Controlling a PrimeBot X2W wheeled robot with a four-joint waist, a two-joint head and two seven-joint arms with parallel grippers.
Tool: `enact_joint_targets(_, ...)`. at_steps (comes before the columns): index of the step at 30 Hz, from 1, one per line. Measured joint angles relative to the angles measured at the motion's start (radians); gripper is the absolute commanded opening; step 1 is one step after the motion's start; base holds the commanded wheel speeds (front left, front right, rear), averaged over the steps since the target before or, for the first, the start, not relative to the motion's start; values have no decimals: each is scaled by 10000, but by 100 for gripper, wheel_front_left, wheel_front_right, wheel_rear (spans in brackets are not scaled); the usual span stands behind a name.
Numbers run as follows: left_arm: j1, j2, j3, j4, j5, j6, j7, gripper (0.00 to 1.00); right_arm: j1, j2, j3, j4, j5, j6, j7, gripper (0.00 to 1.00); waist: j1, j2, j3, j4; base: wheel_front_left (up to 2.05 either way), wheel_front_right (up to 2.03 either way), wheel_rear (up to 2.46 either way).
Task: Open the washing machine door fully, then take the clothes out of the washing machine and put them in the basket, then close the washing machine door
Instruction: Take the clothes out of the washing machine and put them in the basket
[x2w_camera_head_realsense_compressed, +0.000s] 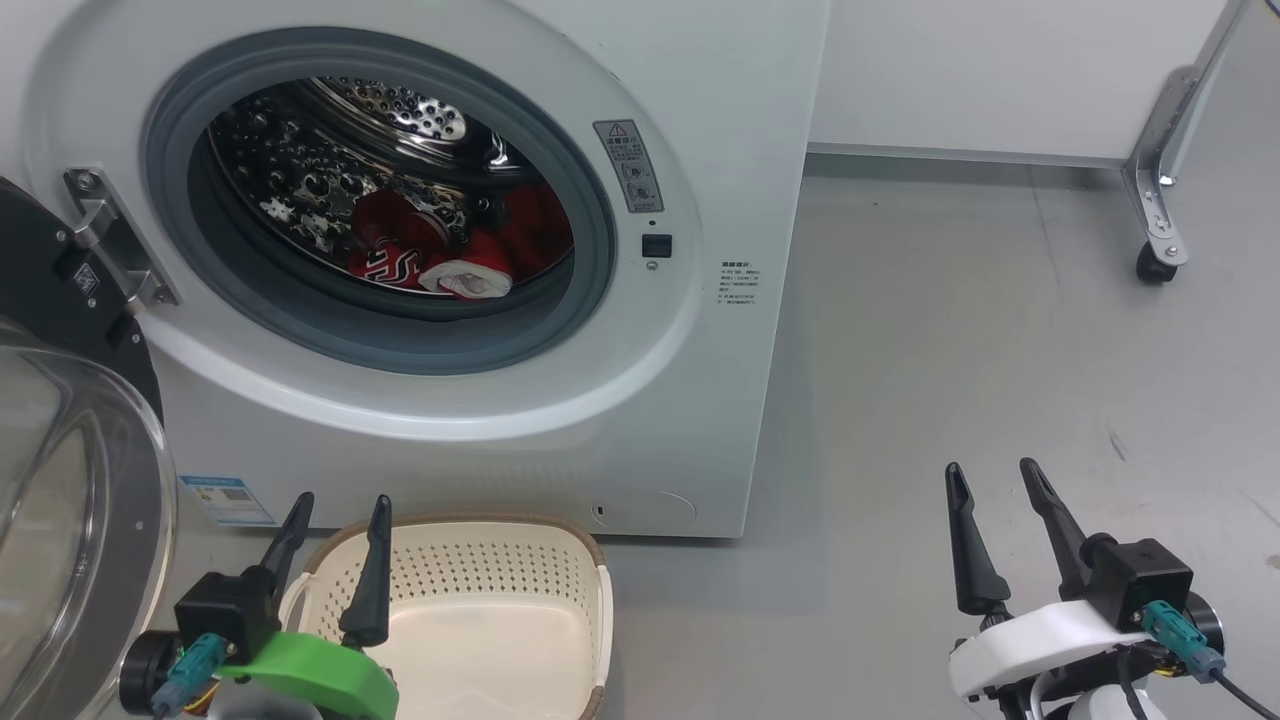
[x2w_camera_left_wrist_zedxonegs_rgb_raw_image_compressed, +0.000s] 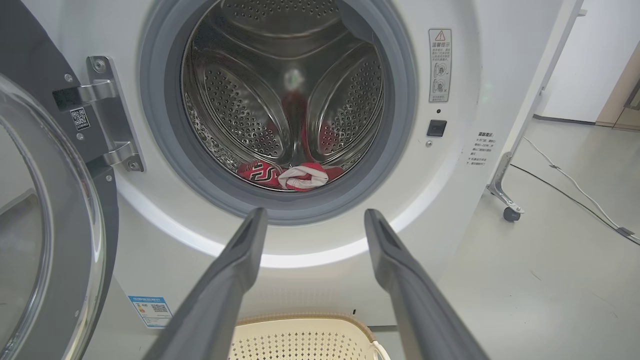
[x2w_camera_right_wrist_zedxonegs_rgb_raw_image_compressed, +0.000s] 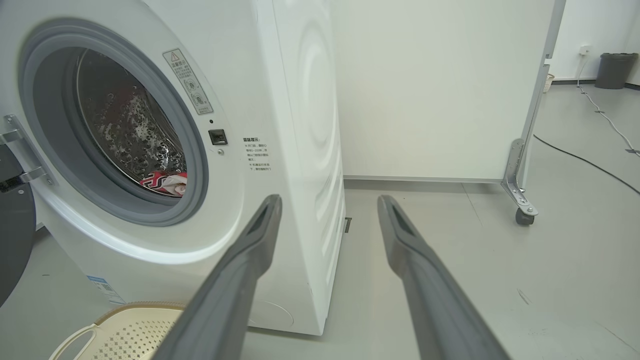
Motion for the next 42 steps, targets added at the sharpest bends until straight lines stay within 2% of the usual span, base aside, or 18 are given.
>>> enact_joint_targets(7,4,42,19,-90,13,111,0,100,0,12,38,-40,-75,25,0,100,0,0,164,-34,0,0,0)
enact_joint_targets(21,-84,527,487,-447,495,765,115,100,-34,109,433,-357,-278,23,-42,100,0,0,1159,-350,0,0,0)
enact_joint_targets(24,-589,800,746,-570,575,959,301,100,-84,180,581,-433,-374,15,-19,100,0,0,1629,-533,0,0,0)
enact_joint_targets(27,-925,932,849,-627,577,965,479,100,-142,219,631,-472,-433,12,-13,100,0,0,1873,-644,0,0,0)
enact_joint_targets(35,-2586,1756,1225,-696,731,966,1271,100,-701,355,924,-675,-694,-6,-13,100,0,0,2908,-1213,0,0,0)
enact_joint_targets(42,-4189,2167,1791,-430,439,1053,2102,100,-1226,527,1175,-727,-706,-12,-12,100,0,0,3787,-1846,0,0,0)
